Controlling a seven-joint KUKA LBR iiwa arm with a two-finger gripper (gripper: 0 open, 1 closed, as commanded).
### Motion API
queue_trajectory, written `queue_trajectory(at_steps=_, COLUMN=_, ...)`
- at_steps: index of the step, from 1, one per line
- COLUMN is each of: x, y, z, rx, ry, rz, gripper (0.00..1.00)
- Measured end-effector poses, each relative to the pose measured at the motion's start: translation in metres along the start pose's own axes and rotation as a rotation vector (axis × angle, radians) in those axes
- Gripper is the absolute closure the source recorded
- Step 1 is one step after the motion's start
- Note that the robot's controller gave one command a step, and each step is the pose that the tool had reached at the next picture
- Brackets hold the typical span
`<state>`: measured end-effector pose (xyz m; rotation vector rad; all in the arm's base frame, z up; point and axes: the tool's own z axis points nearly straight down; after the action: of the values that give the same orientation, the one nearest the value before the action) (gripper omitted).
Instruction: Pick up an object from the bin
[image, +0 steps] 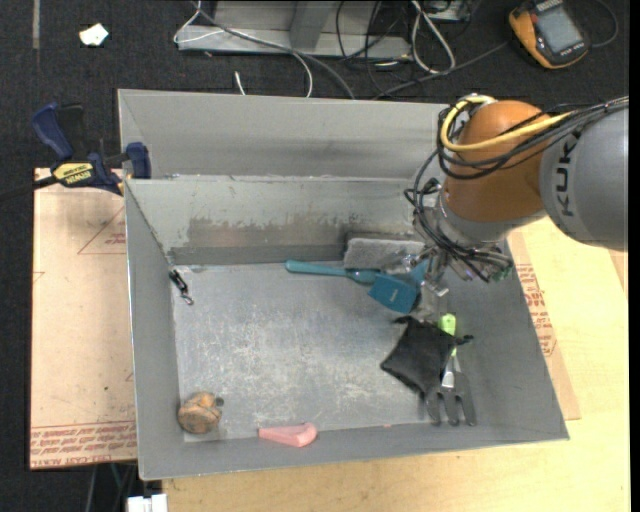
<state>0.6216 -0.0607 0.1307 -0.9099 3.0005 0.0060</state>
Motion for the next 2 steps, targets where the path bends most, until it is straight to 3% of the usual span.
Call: queue_trajectory(at_steps=2, x=0.001, y=0.002, z=-0.036, rx=-0.005, ry=0.005, rz=0.002, gripper=1.00)
